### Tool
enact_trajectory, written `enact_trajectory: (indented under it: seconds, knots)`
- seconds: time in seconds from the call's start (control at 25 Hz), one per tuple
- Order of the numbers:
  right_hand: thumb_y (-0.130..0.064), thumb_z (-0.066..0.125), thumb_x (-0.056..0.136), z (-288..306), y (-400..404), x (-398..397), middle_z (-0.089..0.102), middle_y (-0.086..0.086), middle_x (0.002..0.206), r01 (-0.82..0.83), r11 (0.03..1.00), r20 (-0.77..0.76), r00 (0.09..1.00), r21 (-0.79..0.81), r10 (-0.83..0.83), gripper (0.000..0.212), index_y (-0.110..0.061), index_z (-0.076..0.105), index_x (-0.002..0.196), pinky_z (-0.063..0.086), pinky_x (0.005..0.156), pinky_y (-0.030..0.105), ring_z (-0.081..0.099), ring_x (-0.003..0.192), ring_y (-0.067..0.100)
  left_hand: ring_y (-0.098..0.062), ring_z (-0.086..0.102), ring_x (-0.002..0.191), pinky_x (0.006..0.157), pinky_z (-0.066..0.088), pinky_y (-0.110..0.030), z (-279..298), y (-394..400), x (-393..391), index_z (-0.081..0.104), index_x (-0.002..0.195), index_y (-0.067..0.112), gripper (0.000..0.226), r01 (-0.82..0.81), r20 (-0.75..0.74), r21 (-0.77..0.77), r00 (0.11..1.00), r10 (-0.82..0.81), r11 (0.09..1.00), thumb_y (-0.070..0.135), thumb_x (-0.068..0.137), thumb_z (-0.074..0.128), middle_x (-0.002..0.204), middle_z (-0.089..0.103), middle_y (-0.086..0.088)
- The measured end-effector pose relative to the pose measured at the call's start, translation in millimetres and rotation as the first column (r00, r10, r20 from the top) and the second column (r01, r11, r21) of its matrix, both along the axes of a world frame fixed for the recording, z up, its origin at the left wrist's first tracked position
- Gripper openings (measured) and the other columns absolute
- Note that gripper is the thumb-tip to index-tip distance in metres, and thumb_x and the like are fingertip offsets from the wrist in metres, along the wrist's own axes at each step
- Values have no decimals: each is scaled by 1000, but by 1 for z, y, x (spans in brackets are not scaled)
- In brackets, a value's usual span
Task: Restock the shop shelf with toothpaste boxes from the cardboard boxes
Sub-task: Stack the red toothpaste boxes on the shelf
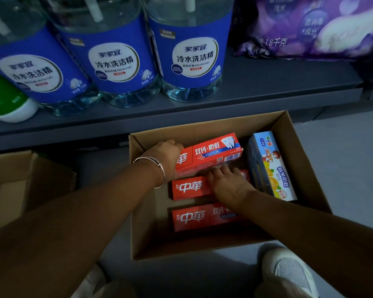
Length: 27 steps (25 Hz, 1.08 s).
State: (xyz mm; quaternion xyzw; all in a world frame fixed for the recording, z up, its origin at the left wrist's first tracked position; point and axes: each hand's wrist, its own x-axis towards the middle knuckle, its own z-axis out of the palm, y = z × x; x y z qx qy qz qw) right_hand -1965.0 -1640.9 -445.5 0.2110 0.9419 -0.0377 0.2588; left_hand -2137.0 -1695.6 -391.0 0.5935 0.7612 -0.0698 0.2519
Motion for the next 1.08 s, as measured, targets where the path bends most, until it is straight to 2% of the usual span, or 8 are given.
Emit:
enact_trajectory:
  seconds: [0.16,0.24,0.36,0.56,0.8,0.88,0.96,1.08]
  knots:
    - [-17,41,95,36,-18,8,43,18,134,-46,996,-164,985,80,59,46,-2,36,138,34,106,49,40,125,36,-24,55,110,92,44,-30,42,-5,-1,50,121,18,57,34,-50,57,998,-32,998,45,75,70,120,54,-5]
    - [-21,58,79,69,-25,14,63,16,108,-47,991,-279,957,122,80,44,-2,59,120,53,83,45,60,97,33,-24,56,110,90,45,-30,76,-11,-2,52,120,19,52,48,-97,97,995,-39,994,37,75,71,118,54,-5]
    - [-27,84,37,125,-27,19,68,7,80,-79,981,-374,916,179,142,63,-7,73,95,55,56,34,65,67,23,-24,57,106,88,45,-29,144,-27,-5,54,115,19,44,42,-112,160,993,-24,986,34,77,69,113,56,-4]
    - [-37,89,20,252,-31,15,67,0,81,-31,962,-490,856,271,166,90,-11,71,105,54,55,29,65,69,16,-23,60,99,84,47,-27,295,-66,-11,59,115,15,46,30,-145,344,989,21,939,32,74,70,108,63,-5]
    - [-54,87,34,374,-33,-13,66,-8,81,-26,905,-614,726,425,310,73,-24,68,98,52,57,24,64,70,10,-15,62,96,84,50,-27,424,-98,-42,53,121,20,55,9,-238,500,963,128,866,21,70,75,114,64,1]
    - [-54,80,59,411,-31,-29,63,-6,106,-20,889,-623,706,457,336,70,-23,58,118,51,79,31,61,95,15,-17,60,101,89,49,-29,455,-99,-59,50,126,18,60,9,-275,545,946,169,838,18,71,75,120,61,-1]
    - [-41,61,86,432,-18,-50,46,-3,132,15,878,-676,645,479,357,62,-22,36,140,35,100,32,44,120,19,-19,60,104,90,48,-28,479,-98,-78,48,129,16,64,12,-305,586,930,207,810,17,71,75,122,60,-3]
    - [-32,69,79,456,0,-86,55,2,121,87,849,-711,593,522,377,62,-15,45,133,41,90,34,51,109,24,-17,59,99,86,49,-28,502,-96,-107,50,126,18,61,-7,-321,633,907,272,774,19,70,76,118,61,-2]
